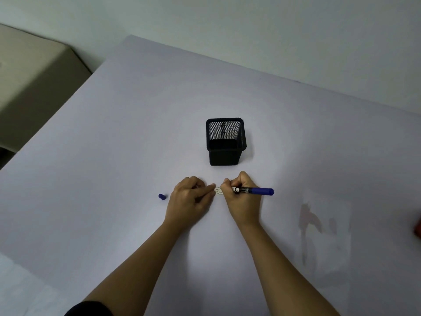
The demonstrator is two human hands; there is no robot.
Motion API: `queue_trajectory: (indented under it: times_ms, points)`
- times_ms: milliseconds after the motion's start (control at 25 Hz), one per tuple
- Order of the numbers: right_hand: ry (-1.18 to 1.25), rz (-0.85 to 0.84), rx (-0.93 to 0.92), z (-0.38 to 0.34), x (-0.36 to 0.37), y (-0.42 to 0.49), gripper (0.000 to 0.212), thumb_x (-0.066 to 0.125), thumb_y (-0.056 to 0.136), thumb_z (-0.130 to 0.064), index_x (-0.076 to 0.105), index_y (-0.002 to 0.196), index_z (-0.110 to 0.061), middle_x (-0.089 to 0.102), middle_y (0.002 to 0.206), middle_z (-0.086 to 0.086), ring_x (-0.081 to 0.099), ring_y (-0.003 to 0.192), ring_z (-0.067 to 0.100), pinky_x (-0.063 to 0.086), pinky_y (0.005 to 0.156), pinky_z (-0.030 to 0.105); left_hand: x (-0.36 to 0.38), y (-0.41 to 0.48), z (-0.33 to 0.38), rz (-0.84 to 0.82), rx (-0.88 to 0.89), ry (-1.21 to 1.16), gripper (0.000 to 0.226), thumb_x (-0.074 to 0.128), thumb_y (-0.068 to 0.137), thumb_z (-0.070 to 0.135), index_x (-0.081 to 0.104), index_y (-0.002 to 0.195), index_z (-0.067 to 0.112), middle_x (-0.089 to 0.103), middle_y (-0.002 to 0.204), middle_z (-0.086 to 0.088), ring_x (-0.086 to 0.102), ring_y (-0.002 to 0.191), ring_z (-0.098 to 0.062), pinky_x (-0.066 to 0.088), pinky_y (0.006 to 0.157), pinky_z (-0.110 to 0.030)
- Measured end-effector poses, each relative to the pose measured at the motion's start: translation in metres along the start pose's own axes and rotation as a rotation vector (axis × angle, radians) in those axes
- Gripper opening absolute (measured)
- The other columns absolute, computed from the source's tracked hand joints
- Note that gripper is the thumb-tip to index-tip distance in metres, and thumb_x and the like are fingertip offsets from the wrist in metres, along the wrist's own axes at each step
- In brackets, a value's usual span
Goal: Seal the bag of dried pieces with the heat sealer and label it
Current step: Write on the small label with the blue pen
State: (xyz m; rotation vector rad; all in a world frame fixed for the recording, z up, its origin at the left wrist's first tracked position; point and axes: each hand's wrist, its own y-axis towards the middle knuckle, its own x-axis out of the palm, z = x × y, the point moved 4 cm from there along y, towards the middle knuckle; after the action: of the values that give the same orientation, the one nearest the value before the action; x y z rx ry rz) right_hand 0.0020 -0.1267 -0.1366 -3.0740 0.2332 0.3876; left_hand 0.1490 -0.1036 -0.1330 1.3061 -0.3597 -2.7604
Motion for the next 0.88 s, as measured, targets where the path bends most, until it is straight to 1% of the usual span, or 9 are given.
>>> queue_trajectory:
  times_ms: [200, 320, 520, 680, 760, 880]
  points:
    - [-0.013, -0.004, -0.02, -0.0003, 0.0004, 0.0003, 0.029, 0.065, 0.082, -0.005, 0.043, 0.064, -0.007, 0.045, 0.051, -0.002, 0.047, 0.054, 0.014, 0.04, 0.048, 0.015, -0.001, 0.0005, 0.002, -0.007, 0.008, 0.012, 0.03, 0.057, 0.085, 0.035, 0.076, 0.096, 0.014, 0.059, 0.074, 0.001, 0.053, 0.068, -0.013, 0.046, 0.057, -0.029]
    - [-0.019, 0.002, -0.026, -0.0003, 0.0001, -0.0002, 0.028, 0.065, 0.082, -0.005, 0.043, 0.064, -0.006, 0.045, 0.051, -0.003, 0.048, 0.056, 0.015, 0.042, 0.048, 0.016, -0.0012, 0.0001, 0.0016, -0.007, 0.008, 0.003, 0.029, 0.057, 0.085, 0.034, 0.075, 0.096, 0.014, 0.059, 0.074, 0.001, 0.053, 0.068, -0.013, 0.046, 0.057, -0.029]
    - [-0.035, 0.009, -0.056, -0.0019, 0.0003, 0.0002, 0.031, 0.065, 0.081, -0.003, 0.041, 0.062, -0.008, 0.041, 0.05, -0.005, 0.046, 0.053, 0.011, 0.037, 0.046, 0.012, -0.0006, 0.0008, 0.0004, 0.002, -0.002, -0.004, 0.028, 0.058, 0.084, 0.033, 0.075, 0.097, 0.015, 0.059, 0.075, 0.002, 0.052, 0.068, -0.012, 0.046, 0.057, -0.029]
    - [-0.02, 0.011, -0.054, -0.0011, 0.0, -0.0001, 0.028, 0.064, 0.082, -0.004, 0.043, 0.064, -0.006, 0.043, 0.051, -0.004, 0.046, 0.055, 0.015, 0.04, 0.048, 0.015, 0.0002, 0.0007, 0.0009, -0.006, 0.003, -0.005, 0.028, 0.058, 0.085, 0.033, 0.075, 0.098, 0.015, 0.059, 0.075, 0.001, 0.053, 0.068, -0.012, 0.046, 0.057, -0.031]
    - [-0.018, 0.014, -0.048, -0.001, -0.0005, -0.0003, 0.029, 0.064, 0.082, -0.003, 0.042, 0.064, -0.007, 0.042, 0.051, -0.005, 0.045, 0.055, 0.014, 0.039, 0.048, 0.014, 0.0006, 0.0007, 0.0006, -0.007, 0.004, -0.002, 0.028, 0.059, 0.085, 0.033, 0.075, 0.098, 0.015, 0.059, 0.075, 0.001, 0.052, 0.068, -0.012, 0.046, 0.057, -0.03]
    - [-0.045, 0.006, -0.064, -0.0012, 0.0001, -0.0006, 0.028, 0.064, 0.083, -0.004, 0.042, 0.064, -0.007, 0.043, 0.052, -0.004, 0.046, 0.054, 0.013, 0.04, 0.048, 0.015, 0.0007, 0.0006, 0.0003, -0.012, 0.007, 0.009, 0.029, 0.057, 0.085, 0.034, 0.075, 0.098, 0.015, 0.059, 0.075, 0.001, 0.052, 0.068, -0.011, 0.044, 0.058, -0.027]
